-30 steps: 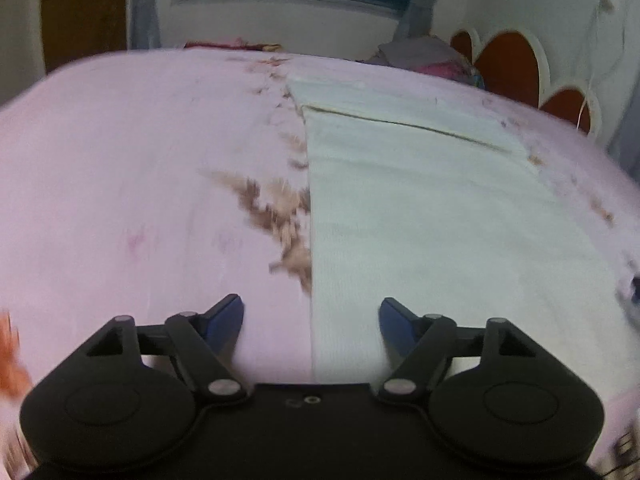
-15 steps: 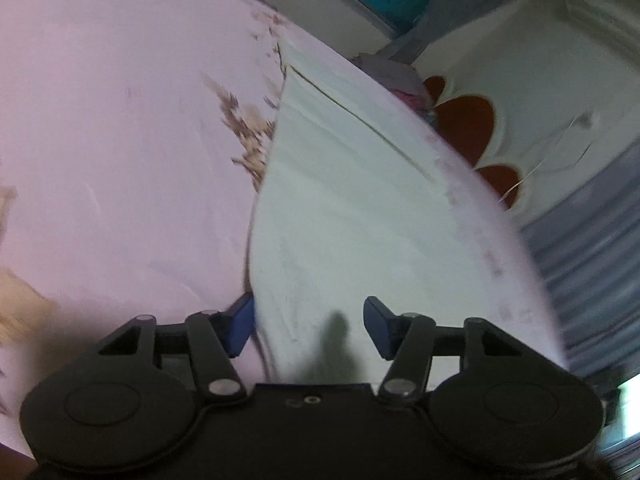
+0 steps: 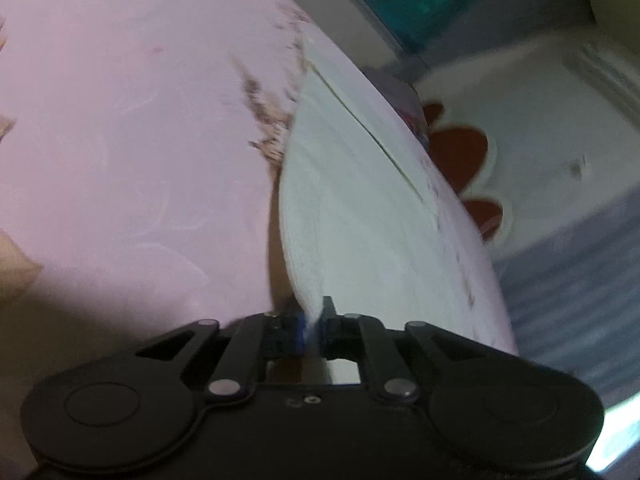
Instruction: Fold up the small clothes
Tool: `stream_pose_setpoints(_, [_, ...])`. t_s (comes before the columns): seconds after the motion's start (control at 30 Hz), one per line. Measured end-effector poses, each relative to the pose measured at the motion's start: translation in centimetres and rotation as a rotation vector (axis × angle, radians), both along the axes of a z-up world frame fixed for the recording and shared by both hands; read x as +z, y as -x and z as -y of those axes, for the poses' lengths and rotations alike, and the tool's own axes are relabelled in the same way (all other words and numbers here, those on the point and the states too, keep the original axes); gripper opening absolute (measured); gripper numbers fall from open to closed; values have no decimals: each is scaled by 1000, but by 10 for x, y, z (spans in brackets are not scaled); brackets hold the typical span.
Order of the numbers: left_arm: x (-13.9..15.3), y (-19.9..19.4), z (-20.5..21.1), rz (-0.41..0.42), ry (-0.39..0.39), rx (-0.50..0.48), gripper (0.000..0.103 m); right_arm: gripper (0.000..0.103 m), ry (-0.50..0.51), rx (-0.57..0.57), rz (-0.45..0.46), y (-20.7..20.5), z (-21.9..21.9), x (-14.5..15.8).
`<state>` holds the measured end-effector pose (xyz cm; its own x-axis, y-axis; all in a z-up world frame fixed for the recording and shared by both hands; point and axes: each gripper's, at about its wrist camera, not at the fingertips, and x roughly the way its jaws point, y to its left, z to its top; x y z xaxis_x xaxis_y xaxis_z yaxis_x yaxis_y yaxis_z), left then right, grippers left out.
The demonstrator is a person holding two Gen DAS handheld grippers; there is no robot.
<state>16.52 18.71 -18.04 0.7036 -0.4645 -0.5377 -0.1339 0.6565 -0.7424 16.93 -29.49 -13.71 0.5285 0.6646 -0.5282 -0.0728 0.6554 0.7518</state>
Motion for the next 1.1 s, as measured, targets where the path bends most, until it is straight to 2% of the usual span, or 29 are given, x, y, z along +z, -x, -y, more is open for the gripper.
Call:
stream_pose_setpoints(0.07, [-1,0,2,16,-14,16,5,3,30,-19,-36,-7,1,-5])
stream_pose_setpoints(0.1, [0,3,1,33,10,34,5,2,36,-10,-43,-10,1,-7])
stream_pose_setpoints(0.13, [3,9,-1,74,43,55,5,2,42,-4,-30,-11,1,-3])
stream_pose_setpoints(0.17, [7,15,-2,95,37,70,5,2,22,-4,-3,-9,5,5])
stream_pose_setpoints(0.23, [4,16,-2,59,-14,63,5,2,-71,-16,54,-2,17,16])
stream_pose_setpoints(0.27, [-1,14,-2,31,-24,57,5,2,-78,-21,66,0,21,18])
stream_pose_setpoints(0.37, [-3,10,-4,23,13,79,5,2,10,28,7,-12,14,5])
stream_pose_setpoints(0.4, [0,9,-3,34,13,79,5,2,34,36,-13,-18,9,2])
stream_pose_setpoints(0.47, [12,2,-1,67,13,74,5,2,-7,13,2,-21,9,4])
stream_pose_setpoints(0.57, [37,-13,-3,135,27,81,5,2,-29,-18,83,-30,11,26])
stream_pose_setpoints(0.73, [81,-74,-8,271,107,62,4,2,-59,-66,209,-69,8,71])
stream_pose_setpoints(0.9, [108,-164,-11,342,156,76,4,2,-152,-108,254,-157,6,103])
stream_pose_setpoints(1.0, [108,-223,-16,319,135,89,4,2,-169,-170,224,-213,10,110])
stream_pose_setpoints(1.1, [95,-276,-23,258,109,96,4,2,-156,-221,173,-274,8,102])
